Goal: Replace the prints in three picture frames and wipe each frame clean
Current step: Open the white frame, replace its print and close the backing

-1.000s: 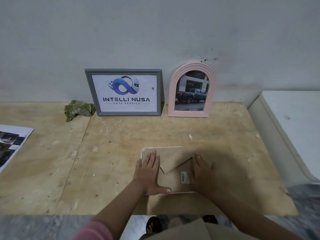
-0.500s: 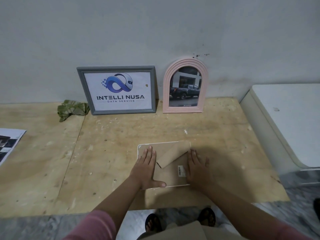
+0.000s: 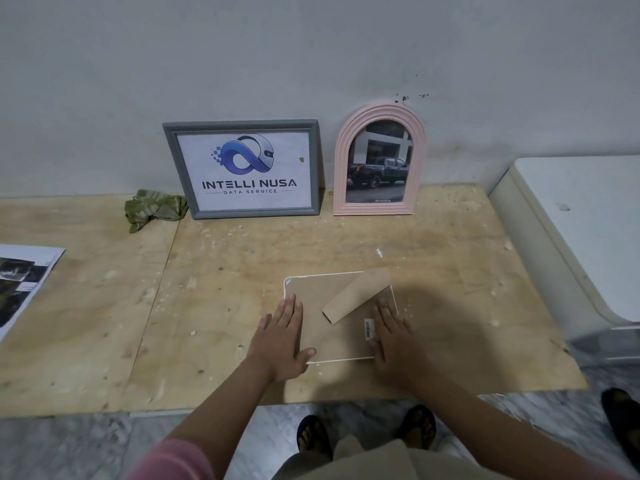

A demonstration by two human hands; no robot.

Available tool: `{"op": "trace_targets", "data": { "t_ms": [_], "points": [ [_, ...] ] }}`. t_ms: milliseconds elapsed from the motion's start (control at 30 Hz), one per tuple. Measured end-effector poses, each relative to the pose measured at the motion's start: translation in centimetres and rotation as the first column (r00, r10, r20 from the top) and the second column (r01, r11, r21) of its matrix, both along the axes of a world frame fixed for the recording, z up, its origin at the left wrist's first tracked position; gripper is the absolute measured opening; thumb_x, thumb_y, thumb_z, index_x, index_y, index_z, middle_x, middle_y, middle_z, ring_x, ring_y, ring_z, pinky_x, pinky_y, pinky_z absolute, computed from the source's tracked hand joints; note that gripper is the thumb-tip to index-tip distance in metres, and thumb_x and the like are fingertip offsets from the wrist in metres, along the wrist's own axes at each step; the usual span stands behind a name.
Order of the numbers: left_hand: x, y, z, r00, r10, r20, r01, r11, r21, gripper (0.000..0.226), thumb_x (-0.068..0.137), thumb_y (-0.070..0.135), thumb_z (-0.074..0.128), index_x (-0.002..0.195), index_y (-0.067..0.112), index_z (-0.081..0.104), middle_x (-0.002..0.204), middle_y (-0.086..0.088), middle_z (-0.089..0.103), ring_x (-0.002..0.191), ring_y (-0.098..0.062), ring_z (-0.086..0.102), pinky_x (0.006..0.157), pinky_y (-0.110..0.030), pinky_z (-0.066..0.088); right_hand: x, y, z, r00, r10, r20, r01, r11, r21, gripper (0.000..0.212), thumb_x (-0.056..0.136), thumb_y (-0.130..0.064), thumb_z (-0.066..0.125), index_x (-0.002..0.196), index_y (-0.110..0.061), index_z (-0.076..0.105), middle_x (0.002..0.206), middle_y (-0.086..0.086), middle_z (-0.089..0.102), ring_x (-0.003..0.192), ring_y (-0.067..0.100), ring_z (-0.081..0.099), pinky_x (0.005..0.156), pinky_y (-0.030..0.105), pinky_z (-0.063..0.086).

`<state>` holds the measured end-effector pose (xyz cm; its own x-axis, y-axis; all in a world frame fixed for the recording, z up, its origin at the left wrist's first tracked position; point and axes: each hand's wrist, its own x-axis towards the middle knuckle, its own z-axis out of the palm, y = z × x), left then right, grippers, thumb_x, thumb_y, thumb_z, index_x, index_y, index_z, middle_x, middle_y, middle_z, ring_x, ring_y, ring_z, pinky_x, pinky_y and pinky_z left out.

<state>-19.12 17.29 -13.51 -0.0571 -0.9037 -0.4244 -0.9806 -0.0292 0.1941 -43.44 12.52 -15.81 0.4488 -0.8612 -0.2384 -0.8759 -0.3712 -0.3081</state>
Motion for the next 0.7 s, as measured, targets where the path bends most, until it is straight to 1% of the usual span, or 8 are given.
{"op": "trace_targets", "data": {
  "t_ms": [100, 167, 267, 333, 400, 500, 600, 700],
  "points": [
    [0.2, -0.1, 0.1, 1.000, -0.006, 0.015, 0.006, 1.000, -0.008, 0.094, 0.088, 0.061, 0.039, 0.150, 0.011, -0.011, 0.157, -0.006, -0.020, 0.147, -0.021, -0.013, 0.117, -0.044, 0.000, -0.2, -0.3, -0.3, 0.995, -0.033, 0.092, 0.035, 0.999, -0.014, 0.068, 0.079, -0.040, 0.038, 0.138, -0.006, 0.043, 0.150, 0.009, 0.033, 0.138, 0.022, 0.031, 0.107, 0.039, 0.025],
    [0.2, -0.2, 0.2, 0.999, -0.018, 0.035, 0.018, 1.000, -0.003, 0.094, 0.088, 0.061, 0.039, 0.150, 0.011, -0.010, 0.157, -0.007, -0.019, 0.147, -0.021, -0.012, 0.117, -0.043, -0.001, -0.3, -0.5, -0.5, 0.993, -0.064, 0.099, 0.068, 0.997, -0.034, 0.069, 0.076, -0.043, 0.040, 0.135, -0.008, 0.046, 0.149, 0.008, 0.036, 0.138, 0.023, 0.033, 0.108, 0.038, 0.021],
    [-0.1, -0.4, 0.7, 0.996, -0.024, 0.083, 0.023, 1.000, 0.003, 0.095, 0.087, 0.061, 0.038, 0.151, 0.010, -0.009, 0.158, -0.008, -0.018, 0.147, -0.022, -0.011, 0.117, -0.044, -0.004, -0.1, -0.9, -0.1, 0.999, -0.031, 0.041, 0.033, 0.998, -0.051, 0.068, 0.073, -0.041, 0.040, 0.128, -0.003, 0.053, 0.140, 0.014, 0.049, 0.129, 0.030, 0.047, 0.103, 0.042, 0.032],
    [-0.3, -0.4, 1.0, 0.993, -0.029, 0.113, 0.029, 1.000, 0.010, 0.095, 0.086, 0.062, 0.037, 0.151, 0.010, -0.009, 0.158, -0.008, -0.017, 0.147, -0.022, -0.011, 0.117, -0.044, -0.007, 0.4, -1.1, 0.4, 0.999, -0.031, -0.010, 0.030, 0.997, -0.065, 0.063, 0.072, -0.037, 0.038, 0.118, 0.002, 0.058, 0.126, 0.020, 0.059, 0.117, 0.035, 0.057, 0.093, 0.050, 0.044],
    [-0.4, -0.5, 1.1, 0.992, -0.031, 0.122, 0.030, 1.000, 0.008, 0.096, 0.086, 0.063, 0.037, 0.151, 0.010, -0.010, 0.158, -0.009, -0.017, 0.147, -0.023, -0.011, 0.116, -0.045, -0.008, 0.9, -1.9, 0.8, 0.997, -0.070, -0.039, 0.065, 0.991, -0.118, 0.057, 0.072, -0.035, 0.038, 0.107, 0.003, 0.062, 0.115, 0.024, 0.063, 0.107, 0.039, 0.062, 0.084, 0.054, 0.049],
    [-0.2, -0.6, 1.2, 0.993, -0.035, 0.114, 0.033, 0.999, 0.019, 0.097, 0.086, 0.064, 0.037, 0.151, 0.010, -0.010, 0.158, -0.009, -0.018, 0.147, -0.022, -0.012, 0.116, -0.046, -0.008, 1.2, -3.4, 1.1, 0.981, -0.115, -0.153, 0.095, 0.987, -0.133, 0.059, 0.075, -0.037, 0.041, 0.112, 0.004, 0.063, 0.118, 0.024, 0.062, 0.111, 0.038, 0.060, 0.085, 0.057, 0.048],
    [0.0, -0.7, 1.1, 0.994, -0.028, 0.101, 0.025, 0.999, 0.029, 0.098, 0.085, 0.066, 0.039, 0.151, 0.012, -0.011, 0.157, -0.007, -0.019, 0.147, -0.021, -0.012, 0.116, -0.047, -0.008, 0.9, -4.1, 0.6, 0.971, -0.085, -0.221, 0.052, 0.987, -0.151, 0.063, 0.077, -0.042, 0.036, 0.112, 0.001, 0.065, 0.117, 0.021, 0.064, 0.107, 0.035, 0.063, 0.082, 0.057, 0.049],
    [0.0, -0.6, 1.1, 0.996, -0.014, 0.085, 0.012, 0.999, 0.032, 0.099, 0.085, 0.066, 0.039, 0.150, 0.012, -0.012, 0.157, -0.005, -0.021, 0.146, -0.020, -0.014, 0.116, -0.047, -0.008, 1.3, -4.0, -0.1, 0.971, -0.094, -0.219, 0.065, 0.989, -0.134, 0.067, 0.076, -0.044, 0.035, 0.117, 0.002, 0.062, 0.122, 0.021, 0.061, 0.112, 0.033, 0.061, 0.094, 0.056, 0.043]
  ]
}}
